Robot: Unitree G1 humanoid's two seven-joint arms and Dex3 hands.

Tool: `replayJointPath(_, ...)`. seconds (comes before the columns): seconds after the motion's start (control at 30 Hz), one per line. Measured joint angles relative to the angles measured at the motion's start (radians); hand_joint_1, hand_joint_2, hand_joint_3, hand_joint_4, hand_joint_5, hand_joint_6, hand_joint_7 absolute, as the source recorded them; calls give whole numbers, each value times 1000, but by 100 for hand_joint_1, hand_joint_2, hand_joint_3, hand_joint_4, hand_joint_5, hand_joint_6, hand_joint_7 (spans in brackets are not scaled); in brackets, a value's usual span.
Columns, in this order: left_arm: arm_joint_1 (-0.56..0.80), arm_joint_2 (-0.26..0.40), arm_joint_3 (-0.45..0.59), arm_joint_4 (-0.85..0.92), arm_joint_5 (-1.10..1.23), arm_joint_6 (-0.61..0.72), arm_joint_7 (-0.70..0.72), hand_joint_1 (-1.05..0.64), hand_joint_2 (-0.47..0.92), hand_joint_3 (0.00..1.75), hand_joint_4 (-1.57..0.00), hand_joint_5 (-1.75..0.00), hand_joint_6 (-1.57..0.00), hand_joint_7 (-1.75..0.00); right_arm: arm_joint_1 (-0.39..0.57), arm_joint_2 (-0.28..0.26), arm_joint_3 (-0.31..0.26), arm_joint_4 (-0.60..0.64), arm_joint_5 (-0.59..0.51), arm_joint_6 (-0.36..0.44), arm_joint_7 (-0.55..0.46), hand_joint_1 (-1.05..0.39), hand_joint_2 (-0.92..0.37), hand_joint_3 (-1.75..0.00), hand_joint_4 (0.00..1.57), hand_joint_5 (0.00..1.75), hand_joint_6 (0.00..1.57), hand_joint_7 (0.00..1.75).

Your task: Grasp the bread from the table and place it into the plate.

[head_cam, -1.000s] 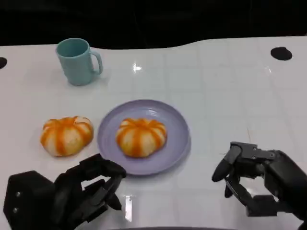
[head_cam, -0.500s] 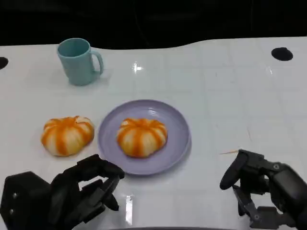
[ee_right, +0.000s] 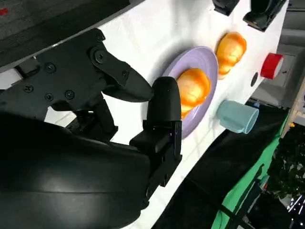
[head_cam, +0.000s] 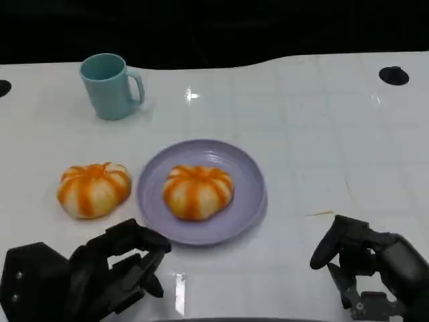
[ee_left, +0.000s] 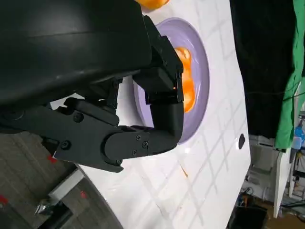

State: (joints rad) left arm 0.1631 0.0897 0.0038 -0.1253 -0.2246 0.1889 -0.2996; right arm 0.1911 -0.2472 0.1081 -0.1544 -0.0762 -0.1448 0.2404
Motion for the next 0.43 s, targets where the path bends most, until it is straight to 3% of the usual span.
replayJointPath(0.43,-7,4,16,27,2,-26,-14,-45,92,42,-65,-170,-70,-123,-11,4,0,54,-8,-59,0,-21,-60,-109,91,175,66,168)
